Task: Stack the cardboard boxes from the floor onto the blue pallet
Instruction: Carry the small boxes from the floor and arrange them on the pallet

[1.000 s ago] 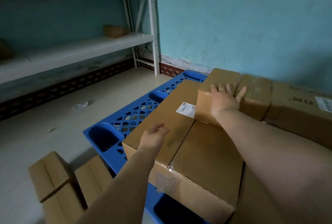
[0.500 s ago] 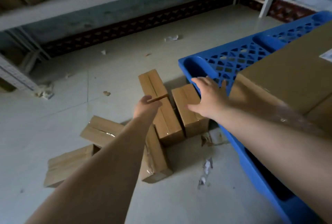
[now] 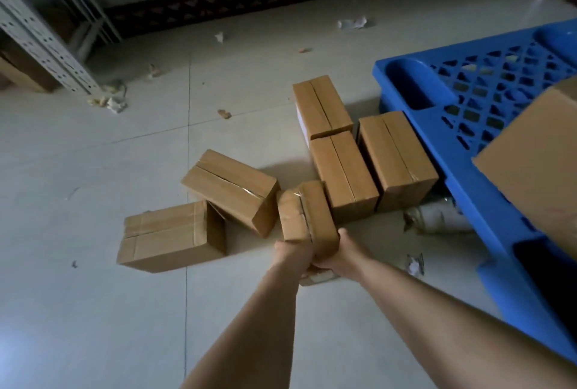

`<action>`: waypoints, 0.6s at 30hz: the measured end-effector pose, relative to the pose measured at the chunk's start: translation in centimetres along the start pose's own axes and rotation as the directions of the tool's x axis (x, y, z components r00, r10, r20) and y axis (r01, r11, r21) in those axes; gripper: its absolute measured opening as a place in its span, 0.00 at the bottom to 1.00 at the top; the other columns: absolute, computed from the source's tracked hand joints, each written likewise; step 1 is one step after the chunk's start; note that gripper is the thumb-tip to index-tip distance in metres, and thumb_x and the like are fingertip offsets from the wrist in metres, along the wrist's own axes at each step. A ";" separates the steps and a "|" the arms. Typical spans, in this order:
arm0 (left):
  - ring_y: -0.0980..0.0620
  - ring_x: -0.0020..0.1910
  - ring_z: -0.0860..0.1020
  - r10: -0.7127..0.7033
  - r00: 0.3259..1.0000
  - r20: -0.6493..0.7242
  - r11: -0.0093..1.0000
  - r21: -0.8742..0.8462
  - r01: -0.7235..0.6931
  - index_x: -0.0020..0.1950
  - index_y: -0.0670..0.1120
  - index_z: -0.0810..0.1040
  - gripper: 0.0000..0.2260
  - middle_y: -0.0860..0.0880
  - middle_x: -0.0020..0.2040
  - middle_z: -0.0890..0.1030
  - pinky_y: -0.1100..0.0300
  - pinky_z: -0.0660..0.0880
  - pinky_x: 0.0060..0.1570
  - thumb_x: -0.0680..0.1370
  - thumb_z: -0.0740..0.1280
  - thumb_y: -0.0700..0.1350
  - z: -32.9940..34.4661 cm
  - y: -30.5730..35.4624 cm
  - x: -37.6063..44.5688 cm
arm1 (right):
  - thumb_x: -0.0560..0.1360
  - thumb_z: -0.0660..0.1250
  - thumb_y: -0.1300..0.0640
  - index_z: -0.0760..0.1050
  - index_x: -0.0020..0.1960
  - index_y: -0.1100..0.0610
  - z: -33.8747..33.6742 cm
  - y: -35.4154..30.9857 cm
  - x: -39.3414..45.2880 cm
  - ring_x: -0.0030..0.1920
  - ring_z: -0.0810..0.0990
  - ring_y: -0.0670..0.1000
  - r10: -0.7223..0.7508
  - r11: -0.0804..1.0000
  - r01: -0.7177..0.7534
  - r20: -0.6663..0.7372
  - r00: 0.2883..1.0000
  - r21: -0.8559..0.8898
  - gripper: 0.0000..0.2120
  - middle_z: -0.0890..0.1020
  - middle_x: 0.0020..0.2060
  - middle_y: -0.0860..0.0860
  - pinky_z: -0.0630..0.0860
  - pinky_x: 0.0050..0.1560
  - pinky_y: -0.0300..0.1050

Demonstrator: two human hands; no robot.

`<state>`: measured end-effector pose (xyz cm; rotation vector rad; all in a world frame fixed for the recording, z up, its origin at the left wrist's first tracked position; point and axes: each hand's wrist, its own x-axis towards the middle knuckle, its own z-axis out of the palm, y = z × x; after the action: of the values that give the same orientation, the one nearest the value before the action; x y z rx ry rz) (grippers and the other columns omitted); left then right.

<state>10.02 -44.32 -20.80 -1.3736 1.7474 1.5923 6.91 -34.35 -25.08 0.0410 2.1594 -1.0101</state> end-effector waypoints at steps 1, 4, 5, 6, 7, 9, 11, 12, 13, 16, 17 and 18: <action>0.50 0.35 0.77 0.005 1.000 0.015 0.999 -0.034 -0.005 0.40 0.47 0.70 0.07 0.49 0.36 0.75 0.68 0.67 0.13 0.75 0.65 0.47 0.1 -0.2 -0.1 | 0.63 0.77 0.53 0.74 0.58 0.57 0.1 0.1 0.1 0.53 0.78 0.54 0.000 1.000 0.000 -0.021 1.000 0.024 0.26 0.81 0.53 0.54 0.73 0.53 0.45; 0.55 0.32 0.72 0.047 0.999 0.024 0.997 -0.061 -0.045 0.37 0.50 0.70 0.07 0.50 0.37 0.76 0.63 0.70 0.20 0.72 0.67 0.47 0.1 -0.1 -0.8 | 0.62 0.77 0.51 0.76 0.57 0.56 -0.3 0.2 -0.7 0.50 0.80 0.55 0.004 0.986 0.009 -0.075 0.997 0.168 0.26 0.82 0.49 0.53 0.76 0.53 0.49; 0.54 0.35 0.73 0.060 0.998 -0.001 0.997 -0.054 -0.060 0.40 0.49 0.71 0.06 0.49 0.43 0.77 0.61 0.73 0.29 0.71 0.68 0.48 0.0 0.0 -1.2 | 0.62 0.77 0.50 0.76 0.56 0.55 -0.5 0.1 -1.2 0.50 0.80 0.55 0.000 0.975 0.020 -0.090 0.996 0.221 0.26 0.82 0.49 0.53 0.77 0.53 0.51; 0.51 0.39 0.74 0.070 0.997 -0.033 0.997 -0.040 -0.071 0.44 0.48 0.72 0.08 0.47 0.49 0.76 0.57 0.76 0.38 0.69 0.68 0.48 -0.2 0.2 -1.8 | 0.62 0.77 0.50 0.75 0.57 0.55 -0.8 -0.2 -1.9 0.50 0.80 0.55 0.003 0.962 0.024 -0.100 0.995 0.272 0.26 0.82 0.49 0.53 0.77 0.54 0.53; 0.48 0.44 0.75 0.078 0.995 -0.060 0.996 -0.027 -0.080 0.49 0.49 0.72 0.12 0.45 0.54 0.75 0.52 0.78 0.46 0.68 0.68 0.48 -0.4 0.6 -2.3 | 0.62 0.77 0.50 0.74 0.58 0.55 -1.1 -0.5 -2.6 0.50 0.79 0.55 0.011 0.943 0.024 -0.102 0.995 0.333 0.27 0.81 0.50 0.52 0.77 0.54 0.55; 0.45 0.48 0.76 0.116 0.990 -0.079 0.993 0.009 -0.116 0.57 0.50 0.71 0.20 0.44 0.58 0.73 0.47 0.77 0.53 0.67 0.68 0.48 -0.7 1.9 -3.6 | 0.62 0.78 0.52 0.72 0.60 0.52 -2.2 -1.4 -4.0 0.53 0.77 0.55 0.031 0.878 0.009 -0.076 0.997 0.479 0.28 0.79 0.52 0.51 0.77 0.52 0.55; 0.44 0.48 0.76 0.173 0.981 -0.085 0.983 0.081 -0.166 0.60 0.51 0.71 0.23 0.44 0.58 0.73 0.47 0.78 0.53 0.66 0.68 0.49 -1.0 4.0 -5.3 | 0.63 0.78 0.54 0.71 0.59 0.50 -4.1 -3.0 -5.3 0.56 0.75 0.55 0.023 0.817 0.013 -0.054 0.998 0.576 0.27 0.77 0.53 0.50 0.77 0.51 0.55; 0.44 0.49 0.76 0.212 0.973 -0.090 0.974 0.096 -0.203 0.60 0.51 0.72 0.23 0.44 0.58 0.74 0.47 0.78 0.53 0.65 0.67 0.49 -1.2 5.3 -6.2 | 0.63 0.78 0.54 0.70 0.58 0.50 -5.4 -4.0 -6.0 0.56 0.75 0.55 0.005 0.802 0.033 -0.062 0.998 0.596 0.27 0.77 0.53 0.49 0.77 0.49 0.54; 0.44 0.49 0.77 0.261 0.960 -0.098 0.963 0.097 -0.252 0.59 0.50 0.73 0.22 0.43 0.57 0.75 0.48 0.78 0.52 0.65 0.67 0.48 -1.2 6.8 -7.2 | 0.63 0.78 0.54 0.70 0.57 0.50 -6.9 -5.2 -6.7 0.55 0.75 0.54 -0.023 0.791 0.063 -0.074 0.997 0.609 0.26 0.77 0.52 0.49 0.77 0.49 0.53; 0.44 0.45 0.78 0.423 0.899 -0.109 0.904 0.113 -0.412 0.61 0.49 0.73 0.21 0.42 0.55 0.77 0.52 0.79 0.47 0.68 0.67 0.46 -0.7 11.9 -10.6 | 0.64 0.77 0.54 0.70 0.57 0.51 -11.9 -9.0 -9.0 0.55 0.75 0.53 -0.106 0.764 0.158 -0.119 0.987 0.626 0.25 0.77 0.53 0.48 0.77 0.52 0.54; 0.44 0.45 0.78 0.472 0.875 -0.108 0.880 0.114 -0.461 0.63 0.50 0.72 0.22 0.42 0.54 0.78 0.52 0.80 0.46 0.69 0.67 0.46 -0.3 13.8 -11.9 | 0.65 0.76 0.54 0.69 0.59 0.52 -13.8 -10.2 -9.7 0.55 0.75 0.52 -0.131 0.753 0.196 -0.148 0.980 0.628 0.26 0.77 0.53 0.48 0.77 0.52 0.53; 0.45 0.44 0.78 0.520 0.848 -0.100 0.853 0.106 -0.511 0.65 0.51 0.70 0.24 0.43 0.54 0.78 0.52 0.80 0.45 0.69 0.67 0.45 0.4 15.5 -13.3 | 0.65 0.76 0.54 0.69 0.60 0.52 -15.7 -11.1 -10.5 0.55 0.76 0.52 -0.149 0.746 0.237 -0.191 0.970 0.623 0.27 0.77 0.53 0.49 0.78 0.51 0.51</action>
<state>2.51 -40.94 -2.08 -1.0320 2.3796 1.6980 1.45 -28.66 -4.62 0.2165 1.8449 -1.8880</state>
